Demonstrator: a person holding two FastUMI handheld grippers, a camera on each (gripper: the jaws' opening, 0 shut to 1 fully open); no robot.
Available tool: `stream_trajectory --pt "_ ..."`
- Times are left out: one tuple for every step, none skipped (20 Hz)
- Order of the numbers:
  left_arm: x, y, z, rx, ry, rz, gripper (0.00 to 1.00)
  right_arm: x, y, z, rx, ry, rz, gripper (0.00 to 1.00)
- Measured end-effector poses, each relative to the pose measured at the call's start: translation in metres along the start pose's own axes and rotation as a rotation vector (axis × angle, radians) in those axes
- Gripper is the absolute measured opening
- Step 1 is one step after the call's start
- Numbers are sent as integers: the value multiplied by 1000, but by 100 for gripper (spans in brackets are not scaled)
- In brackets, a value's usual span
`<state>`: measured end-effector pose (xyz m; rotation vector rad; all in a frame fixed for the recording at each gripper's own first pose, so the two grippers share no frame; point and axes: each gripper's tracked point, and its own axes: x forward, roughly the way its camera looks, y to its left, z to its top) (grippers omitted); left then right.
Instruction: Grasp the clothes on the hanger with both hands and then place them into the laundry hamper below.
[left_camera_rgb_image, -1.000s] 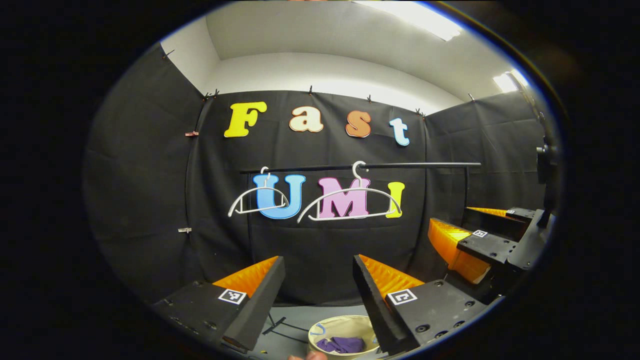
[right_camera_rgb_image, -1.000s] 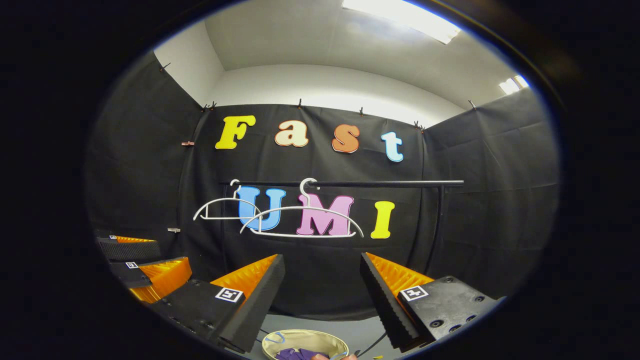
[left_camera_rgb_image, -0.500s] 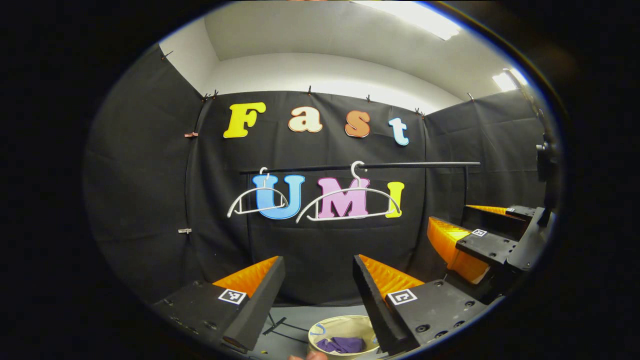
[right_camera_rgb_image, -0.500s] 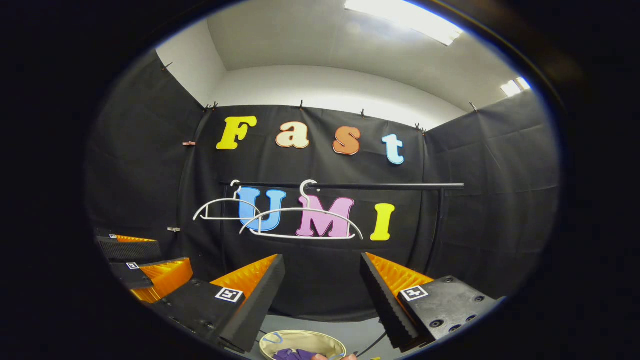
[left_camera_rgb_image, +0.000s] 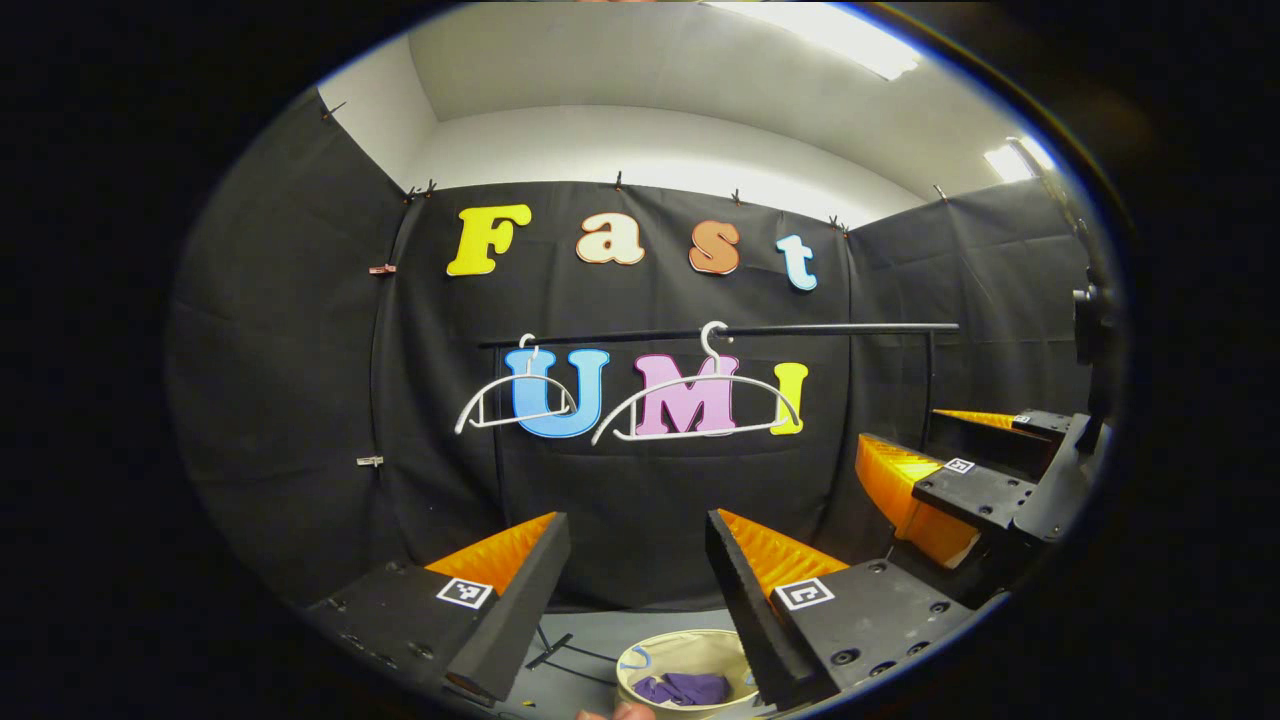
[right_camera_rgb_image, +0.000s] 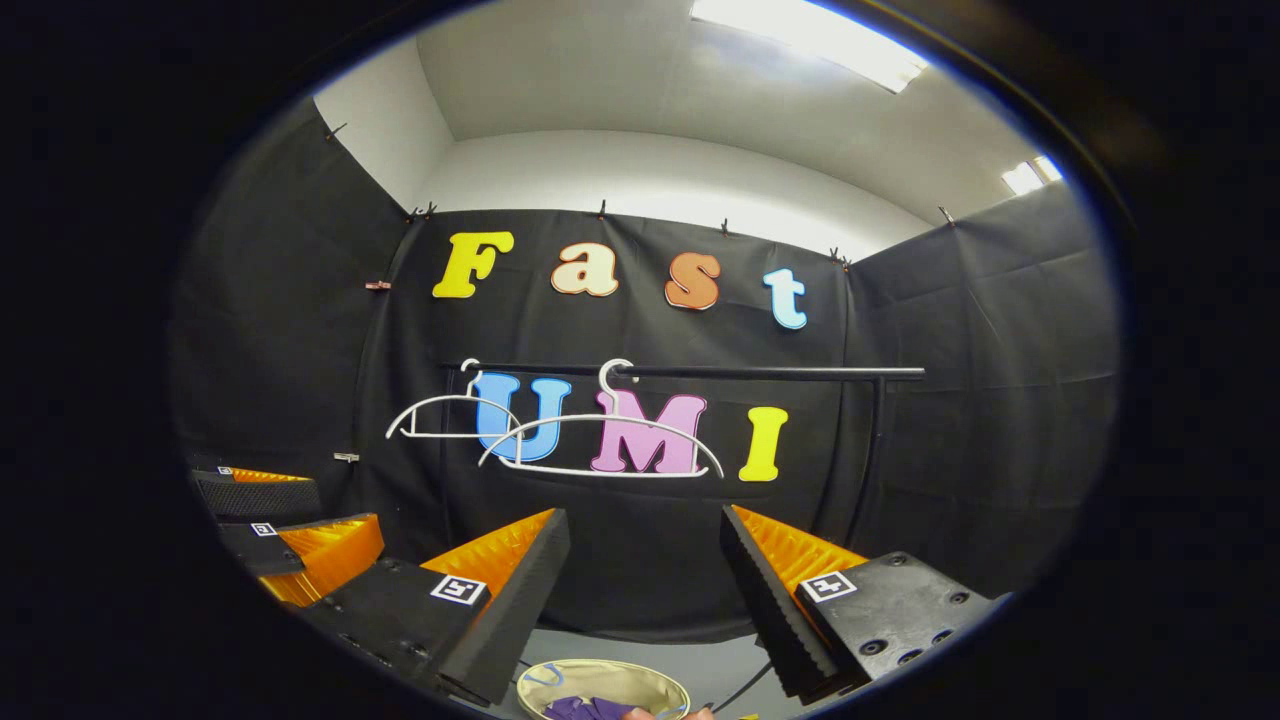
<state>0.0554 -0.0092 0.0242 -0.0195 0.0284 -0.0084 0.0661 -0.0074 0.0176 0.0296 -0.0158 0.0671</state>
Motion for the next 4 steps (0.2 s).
stream_trajectory --pt "0 0 0 2 0 -1 87 0 0 0 1 -1 -1 98" --pt "-1 -1 0 2 1 -1 87 1 0 -1 2 1 -1 98" --pt "-1 -1 0 3 1 -2 87 0 1 -1 3 2 2 98" --pt "-1 0 -1 4 1 -3 87 0 2 -1 3 2 4 98"
